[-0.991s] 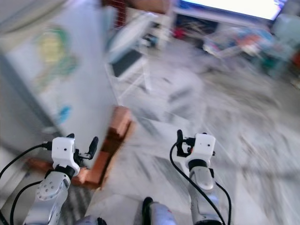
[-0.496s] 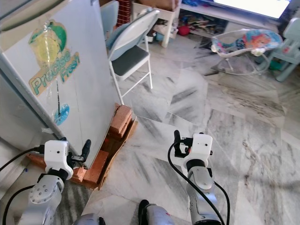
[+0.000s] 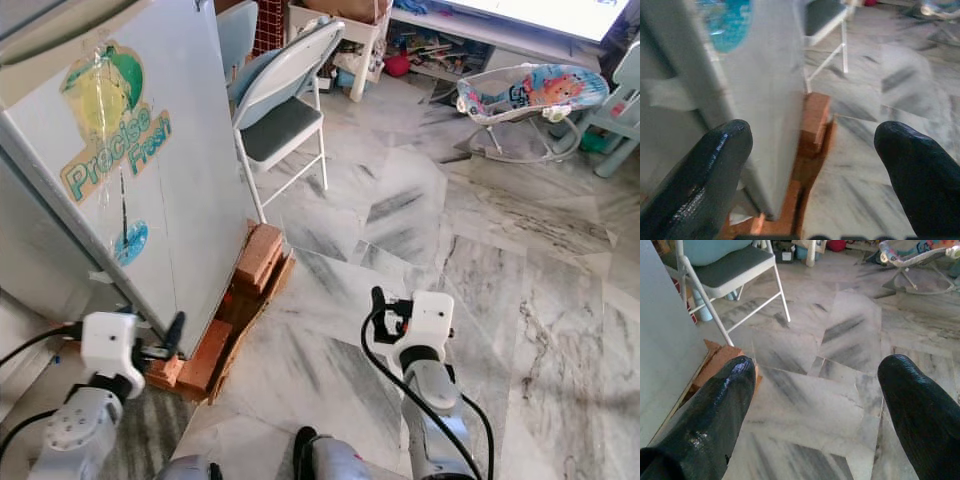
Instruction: Restocking fridge
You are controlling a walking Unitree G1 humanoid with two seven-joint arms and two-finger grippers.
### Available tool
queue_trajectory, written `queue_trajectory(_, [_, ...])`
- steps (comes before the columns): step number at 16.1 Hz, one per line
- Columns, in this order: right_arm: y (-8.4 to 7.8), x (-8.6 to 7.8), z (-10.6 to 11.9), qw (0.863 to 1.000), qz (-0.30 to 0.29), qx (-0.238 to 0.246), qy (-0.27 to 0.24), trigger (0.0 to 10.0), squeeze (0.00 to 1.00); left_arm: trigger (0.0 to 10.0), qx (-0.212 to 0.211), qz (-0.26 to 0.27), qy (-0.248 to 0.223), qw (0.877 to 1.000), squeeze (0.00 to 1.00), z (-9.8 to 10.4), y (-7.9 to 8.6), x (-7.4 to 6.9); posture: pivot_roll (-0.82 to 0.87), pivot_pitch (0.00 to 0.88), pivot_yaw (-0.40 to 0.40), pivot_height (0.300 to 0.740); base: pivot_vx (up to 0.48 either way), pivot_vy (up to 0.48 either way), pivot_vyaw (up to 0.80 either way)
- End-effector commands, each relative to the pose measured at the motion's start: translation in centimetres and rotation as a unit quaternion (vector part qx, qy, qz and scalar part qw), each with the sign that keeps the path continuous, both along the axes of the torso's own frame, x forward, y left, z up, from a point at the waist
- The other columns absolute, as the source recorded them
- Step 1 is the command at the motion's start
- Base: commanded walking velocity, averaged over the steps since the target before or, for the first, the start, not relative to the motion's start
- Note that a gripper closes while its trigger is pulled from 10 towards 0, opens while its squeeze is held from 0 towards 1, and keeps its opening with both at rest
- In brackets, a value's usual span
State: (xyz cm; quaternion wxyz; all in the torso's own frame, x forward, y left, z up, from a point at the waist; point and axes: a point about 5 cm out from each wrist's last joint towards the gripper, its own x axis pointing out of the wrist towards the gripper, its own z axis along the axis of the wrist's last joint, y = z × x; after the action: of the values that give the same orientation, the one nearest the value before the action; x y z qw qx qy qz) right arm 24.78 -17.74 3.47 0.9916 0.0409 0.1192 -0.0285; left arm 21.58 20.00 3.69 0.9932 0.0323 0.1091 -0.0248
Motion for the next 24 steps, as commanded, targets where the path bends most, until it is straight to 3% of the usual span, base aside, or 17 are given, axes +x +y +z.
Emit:
queue_trajectory(1, [-0.5, -0.2, -0.2, 1.000, -0.001, -0.002, 0.010, 10.0, 0.00, 10.0, -0.001, 0.010, 0.014, 1.000, 0.00, -0.4, 0.2, -0.1, 0.11, 0.119, -0.083, 0.740, 0.000, 0.405, 0.00])
queue_trajectory(8, [-0.6, 0.0, -0.3, 1.000, 0.003, -0.005, 0.019, 10.0, 0.00, 10.0, -0.002, 0.001, 0.010, 1.000, 0.00, -0.3, 0.0, 0.1, 0.11, 0.114, -0.085, 0.740, 0.000, 0.463, 0.00])
queue_trajectory(13, [-1.2, -0.1, -0.6, 0.999, -0.002, -0.017, 0.030, 10.0, 0.00, 10.0, 0.000, -0.032, -0.014, 0.999, 0.00, 0.4, -1.0, 0.8, 0.11, 0.109, -0.086, 0.740, 0.000, 0.000, 0.00])
queue_trajectory(19, [-0.5, 0.5, -0.2, 0.999, 0.013, -0.029, 0.018, 10.0, 0.00, 10.0, -0.013, -0.049, -0.033, 0.998, 0.00, 1.1, -1.7, 1.9, 0.11, 0.112, -0.092, 0.740, 0.000, 0.000, -0.77])
queue_trajectory(24, [-0.4, 0.8, 0.1, 0.999, 0.020, -0.023, 0.013, 10.0, 0.00, 10.0, 0.012, -0.015, -0.062, 0.998, 0.00, 2.0, -0.8, 4.0, 0.10, 0.116, -0.096, 0.740, 0.000, 0.000, -0.48])
